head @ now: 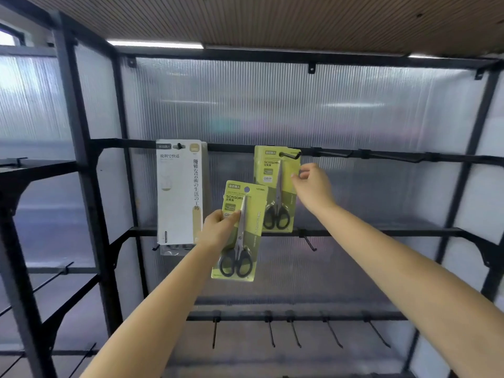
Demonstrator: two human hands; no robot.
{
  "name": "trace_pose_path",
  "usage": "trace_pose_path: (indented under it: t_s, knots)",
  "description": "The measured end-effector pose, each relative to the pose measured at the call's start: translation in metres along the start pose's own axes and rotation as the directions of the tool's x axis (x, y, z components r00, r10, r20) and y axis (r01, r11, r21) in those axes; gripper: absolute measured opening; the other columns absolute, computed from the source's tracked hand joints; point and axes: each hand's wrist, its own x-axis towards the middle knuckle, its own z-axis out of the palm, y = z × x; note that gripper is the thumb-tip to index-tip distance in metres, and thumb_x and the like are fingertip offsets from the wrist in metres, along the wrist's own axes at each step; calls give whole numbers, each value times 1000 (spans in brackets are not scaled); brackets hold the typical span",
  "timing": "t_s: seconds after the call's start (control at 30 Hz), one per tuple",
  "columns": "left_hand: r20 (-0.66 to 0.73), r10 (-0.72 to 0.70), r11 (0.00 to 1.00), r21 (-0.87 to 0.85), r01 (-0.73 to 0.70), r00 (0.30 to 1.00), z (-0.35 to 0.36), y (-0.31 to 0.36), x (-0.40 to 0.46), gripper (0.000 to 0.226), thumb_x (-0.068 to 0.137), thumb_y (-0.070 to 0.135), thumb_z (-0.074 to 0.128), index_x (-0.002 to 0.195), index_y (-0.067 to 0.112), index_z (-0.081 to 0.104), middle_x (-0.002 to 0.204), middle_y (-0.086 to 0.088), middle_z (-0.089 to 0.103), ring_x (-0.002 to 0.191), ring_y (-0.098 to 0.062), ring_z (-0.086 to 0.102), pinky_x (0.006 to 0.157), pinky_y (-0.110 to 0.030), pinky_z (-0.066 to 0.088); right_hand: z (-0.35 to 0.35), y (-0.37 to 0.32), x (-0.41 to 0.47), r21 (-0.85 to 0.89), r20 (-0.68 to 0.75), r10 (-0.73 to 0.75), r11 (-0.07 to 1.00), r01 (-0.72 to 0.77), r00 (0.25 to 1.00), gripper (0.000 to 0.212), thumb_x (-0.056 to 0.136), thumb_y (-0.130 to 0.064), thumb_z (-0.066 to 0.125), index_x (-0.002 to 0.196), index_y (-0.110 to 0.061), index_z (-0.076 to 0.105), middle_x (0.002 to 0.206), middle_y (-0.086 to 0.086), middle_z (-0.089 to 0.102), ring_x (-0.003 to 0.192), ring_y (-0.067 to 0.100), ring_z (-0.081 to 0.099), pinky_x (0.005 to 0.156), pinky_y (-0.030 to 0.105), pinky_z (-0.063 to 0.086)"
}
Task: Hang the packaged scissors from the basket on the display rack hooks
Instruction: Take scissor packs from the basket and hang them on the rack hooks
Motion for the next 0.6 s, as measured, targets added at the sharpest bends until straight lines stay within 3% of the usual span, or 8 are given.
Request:
trace_pose_path:
  t_s: [0.1, 0.3, 0.4, 0.53, 0.6]
  knots:
    - [74, 25, 1000, 4, -26, 997, 14, -3, -9, 11, 93, 25, 57, 94, 14, 60, 85, 1, 63, 83, -18, 57, 75, -32, 49, -15, 0, -21, -24, 103, -115, 993, 118, 988, 34, 95, -25, 52, 123, -5, 53, 115, 5, 57, 102, 17, 55, 83, 24, 41]
    - [171, 61, 998, -22, -58, 983, 42, 2, -24, 9, 93, 25, 56, 89, 18, 60, 94, -5, 66, 89, -23, 61, 86, -43, 50, -41, 0, -43, -63, 294, -174, 978, 201, 940, 21, 94, -27, 55, 104, -10, 63, 98, 1, 63, 88, 11, 54, 74, 21, 44]
    - [193, 66, 997, -60, -56, 979, 48, 3, -31, 8, 94, 25, 56, 91, 19, 59, 91, -1, 65, 86, -20, 60, 81, -36, 50, -49, -2, -48, -69, 259, -192, 974, 217, 946, 15, 94, -22, 55, 98, -9, 61, 91, 4, 61, 80, 11, 52, 64, 13, 39]
    - [228, 69, 995, -80, -52, 971, 50, -2, -38, 9, 91, 25, 59, 89, 17, 61, 86, -2, 64, 76, -16, 58, 65, -25, 49, -60, -7, -50, -97, 267, -235, 958, 268, 935, 13, 94, -21, 55, 98, -10, 61, 90, -2, 58, 81, 9, 51, 63, 9, 37]
    - [256, 51, 996, -81, -31, 965, 49, -8, -40, 11, 90, 23, 62, 83, 15, 58, 82, 0, 63, 75, -14, 59, 64, -24, 49, -66, -11, -49, -109, 271, -275, 943, 313, 922, 14, 94, -20, 54, 100, -9, 62, 86, -7, 55, 79, 5, 49, 63, 8, 36]
